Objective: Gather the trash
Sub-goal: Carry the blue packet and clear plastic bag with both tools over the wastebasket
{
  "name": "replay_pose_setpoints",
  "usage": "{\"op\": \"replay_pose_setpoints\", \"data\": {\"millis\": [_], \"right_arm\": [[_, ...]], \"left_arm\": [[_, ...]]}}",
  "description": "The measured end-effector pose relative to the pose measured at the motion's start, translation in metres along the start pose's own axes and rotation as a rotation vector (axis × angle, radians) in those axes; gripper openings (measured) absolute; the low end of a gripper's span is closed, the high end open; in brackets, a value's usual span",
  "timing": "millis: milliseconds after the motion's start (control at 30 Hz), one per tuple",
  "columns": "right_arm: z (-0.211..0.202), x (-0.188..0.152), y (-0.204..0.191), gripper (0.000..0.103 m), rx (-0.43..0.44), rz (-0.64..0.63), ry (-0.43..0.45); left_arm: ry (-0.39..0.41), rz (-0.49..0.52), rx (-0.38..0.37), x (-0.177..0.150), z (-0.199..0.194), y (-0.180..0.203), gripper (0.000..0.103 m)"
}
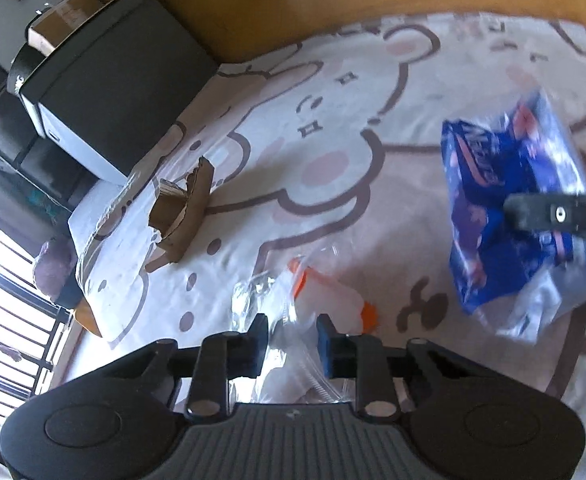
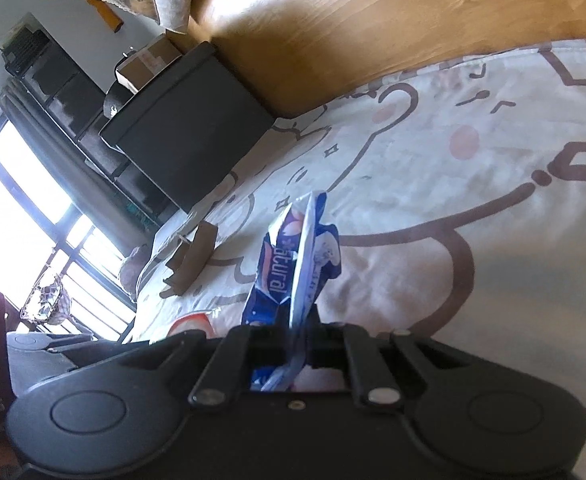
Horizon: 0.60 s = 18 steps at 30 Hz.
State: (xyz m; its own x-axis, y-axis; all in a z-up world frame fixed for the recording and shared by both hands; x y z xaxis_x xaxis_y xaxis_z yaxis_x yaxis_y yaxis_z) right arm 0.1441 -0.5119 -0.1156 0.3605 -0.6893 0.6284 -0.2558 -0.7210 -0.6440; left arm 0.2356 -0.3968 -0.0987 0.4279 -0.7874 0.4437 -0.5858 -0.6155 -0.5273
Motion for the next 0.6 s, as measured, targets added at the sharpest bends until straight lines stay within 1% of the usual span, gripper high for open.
{"op": "replay_pose_setpoints", "data": {"millis": [100,200,367,600], "right_arm": [[0.001,-0.002,-0.003,0.008,0.010,-0.008,-0.010],[0.000,-0.003,-0.007,0.007,0.025,-0.020,-0.010],[-0.005,-0.001,-0.019,0.006,0.034,-0.071,0.007],[-0.017,0.007,-0.047,0.005,0.018,-0.196,0.060]], "left_arm": [[0.010,-0.026,0.002,-0.002,-0.005,-0.008,0.020],[0.061,-0.076,-0.001,-0.001,-0.017,-0.022,0.015],[0.162,-0.183,-0.035,-0.001,-0.042,-0.046,0.012],[0.264,-0.327,-0.126,-0.014,-0.074,-0.070,0.012]]}}
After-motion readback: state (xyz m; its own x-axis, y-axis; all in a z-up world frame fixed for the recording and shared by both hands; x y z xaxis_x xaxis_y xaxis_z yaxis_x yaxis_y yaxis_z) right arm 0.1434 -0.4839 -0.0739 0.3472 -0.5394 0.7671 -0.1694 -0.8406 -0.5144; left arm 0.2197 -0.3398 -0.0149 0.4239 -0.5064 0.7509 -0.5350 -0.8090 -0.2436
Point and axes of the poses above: each gripper's, at about its wrist camera, not at the fingertips, and z roughly the way its jaws point, y to its right, x to its top, the point moved 10 cm from there along z, roughly the way its jaws point, and after that the axes turned 2 degrees about -y, right-handed, at the moved point
